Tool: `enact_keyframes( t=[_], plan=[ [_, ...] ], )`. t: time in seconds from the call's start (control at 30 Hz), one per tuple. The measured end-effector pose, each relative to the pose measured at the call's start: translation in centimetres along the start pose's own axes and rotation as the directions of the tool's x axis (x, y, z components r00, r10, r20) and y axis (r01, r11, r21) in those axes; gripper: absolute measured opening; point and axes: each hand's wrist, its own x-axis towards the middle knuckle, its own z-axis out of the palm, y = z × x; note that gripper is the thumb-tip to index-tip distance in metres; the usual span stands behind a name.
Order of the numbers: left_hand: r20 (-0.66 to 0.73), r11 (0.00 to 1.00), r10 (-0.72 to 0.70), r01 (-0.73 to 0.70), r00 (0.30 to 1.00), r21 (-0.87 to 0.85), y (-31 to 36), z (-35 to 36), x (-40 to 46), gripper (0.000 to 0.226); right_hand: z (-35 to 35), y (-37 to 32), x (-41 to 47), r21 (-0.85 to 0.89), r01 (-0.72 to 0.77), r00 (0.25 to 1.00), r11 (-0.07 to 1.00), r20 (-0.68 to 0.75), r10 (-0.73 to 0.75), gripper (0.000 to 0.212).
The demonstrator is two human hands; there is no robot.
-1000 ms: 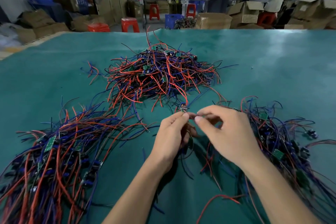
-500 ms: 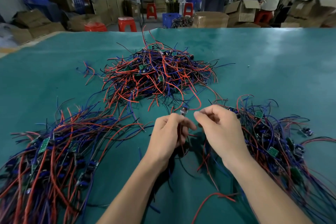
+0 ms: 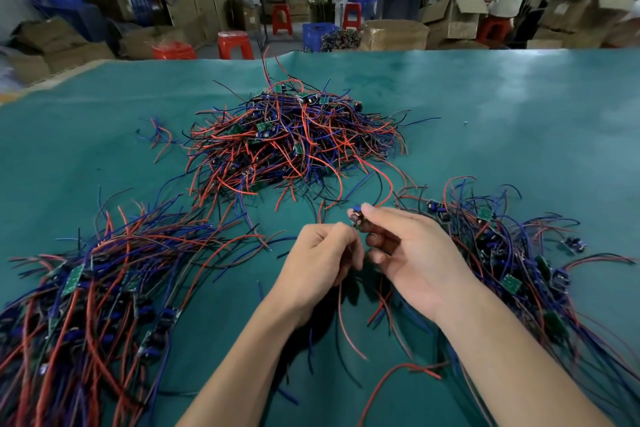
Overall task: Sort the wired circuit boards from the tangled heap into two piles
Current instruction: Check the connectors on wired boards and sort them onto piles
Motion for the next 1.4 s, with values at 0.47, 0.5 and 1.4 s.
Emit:
enact_keyframes(
  t=[0.47, 0.5, 1.4],
  plan=[
    [0.017, 0.999, 0.011, -0.01, 1.0, -0.031, -0.6, 0.1, 0.1, 0.031, -1.5, -0.3, 0.7, -0.476, 0.315, 0.925, 0.821, -0.042, -0.379, 0.018],
    [0.026, 1.0, 0.02, -0.02, 0.999, -0.012, -0.7, 0.1, 0.1, 0.032, -1.8, -0.2, 0.8, -0.531, 0.329, 0.908, 0.781, -0.05, -0.416, 0.018],
    [0.144, 0.999, 0.041, -0.037, 0.989, -0.034, -0.4, 0.0, 0.2, 0.028, -0.8, -0.3, -0.3, -0.753, 0.459, 0.778, 0.471, 0.085, -0.623, 0.025]
  ],
)
